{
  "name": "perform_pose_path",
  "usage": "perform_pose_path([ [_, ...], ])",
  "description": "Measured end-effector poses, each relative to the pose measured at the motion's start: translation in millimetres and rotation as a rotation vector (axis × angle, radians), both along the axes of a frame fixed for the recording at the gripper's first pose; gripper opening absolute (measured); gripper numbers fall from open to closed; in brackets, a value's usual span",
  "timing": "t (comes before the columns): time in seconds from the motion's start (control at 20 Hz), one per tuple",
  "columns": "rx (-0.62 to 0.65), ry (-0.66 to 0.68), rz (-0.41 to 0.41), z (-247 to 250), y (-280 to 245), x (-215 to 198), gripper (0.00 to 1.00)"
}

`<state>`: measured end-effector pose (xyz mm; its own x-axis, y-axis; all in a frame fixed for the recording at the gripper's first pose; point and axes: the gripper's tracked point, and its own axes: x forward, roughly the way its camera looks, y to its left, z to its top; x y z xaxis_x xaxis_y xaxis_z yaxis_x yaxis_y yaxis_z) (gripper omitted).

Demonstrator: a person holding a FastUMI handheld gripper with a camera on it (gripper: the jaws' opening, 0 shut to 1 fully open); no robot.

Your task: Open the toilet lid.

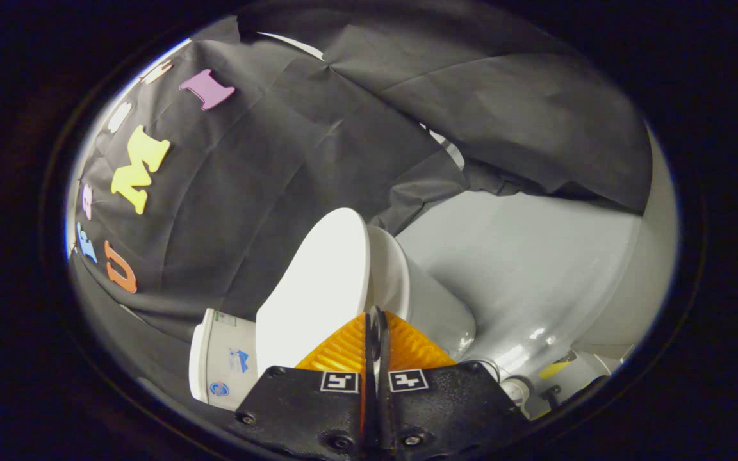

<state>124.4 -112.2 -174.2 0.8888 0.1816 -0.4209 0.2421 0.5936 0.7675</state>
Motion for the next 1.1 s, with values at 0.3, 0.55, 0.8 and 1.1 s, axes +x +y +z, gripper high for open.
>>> perform_pose_path([
  [0.3, -0.005, -0.043, 0.009, 24.4, 5.3, -3.7, 0.04],
  [0.55, 0.028, -0.065, 0.021, 32.8, 6.7, -5.1, 0.04],
  [0.8, 0.112, -0.098, 0.033, 40.6, 12.1, -5.9, 0.04],
  [1.1, 0.118, -0.154, 0.067, 68.5, 27.5, -6.1, 0.04],
])
